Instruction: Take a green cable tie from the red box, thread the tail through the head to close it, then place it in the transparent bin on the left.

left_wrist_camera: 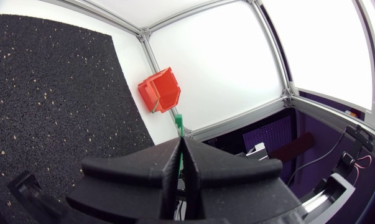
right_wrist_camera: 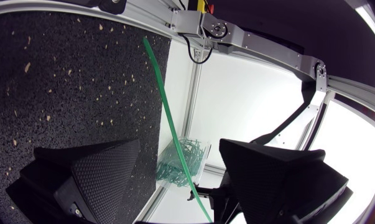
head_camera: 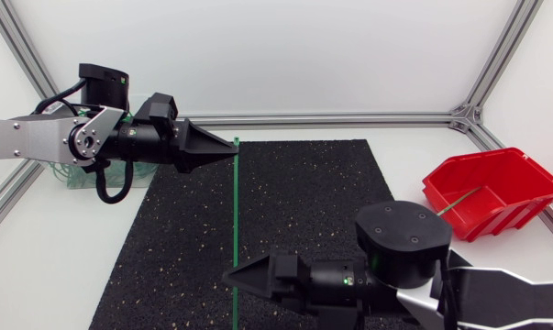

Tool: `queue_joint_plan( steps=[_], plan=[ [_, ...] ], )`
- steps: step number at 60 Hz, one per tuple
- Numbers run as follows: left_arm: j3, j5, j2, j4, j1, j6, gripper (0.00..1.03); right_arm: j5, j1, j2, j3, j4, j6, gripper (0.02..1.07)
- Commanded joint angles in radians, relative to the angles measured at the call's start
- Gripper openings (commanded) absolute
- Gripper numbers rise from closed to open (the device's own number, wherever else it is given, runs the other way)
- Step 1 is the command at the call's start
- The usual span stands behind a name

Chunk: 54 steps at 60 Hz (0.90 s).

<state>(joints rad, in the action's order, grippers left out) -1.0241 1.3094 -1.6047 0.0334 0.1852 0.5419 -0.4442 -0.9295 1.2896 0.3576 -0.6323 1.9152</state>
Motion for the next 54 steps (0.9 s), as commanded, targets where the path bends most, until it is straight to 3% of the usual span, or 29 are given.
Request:
queue_joint_plan(
  steps=[1, 10, 20, 54],
  plan=[
    [-0.028, 0.021, -0.018, -0.006, -0.006, -0.003, 0.04, -0.002, -0.031, -0.019, -0.037, -0.004, -0.004, 0.84],
    [-0.028, 0.021, -0.02, -0.006, -0.001, -0.002, 0.04, -0.004, -0.055, -0.013, -0.065, -0.015, -0.008, 0.63],
    [-0.025, 0.021, -0.02, -0.006, 0.005, -0.002, 0.04, -0.014, -0.069, -0.004, -0.069, -0.02, -0.008, 0.33],
    [-0.016, 0.019, -0.014, -0.006, 0.014, -0.003, 0.04, -0.011, -0.103, 0.057, -0.082, -0.069, -0.019, 0.29]
  ],
)
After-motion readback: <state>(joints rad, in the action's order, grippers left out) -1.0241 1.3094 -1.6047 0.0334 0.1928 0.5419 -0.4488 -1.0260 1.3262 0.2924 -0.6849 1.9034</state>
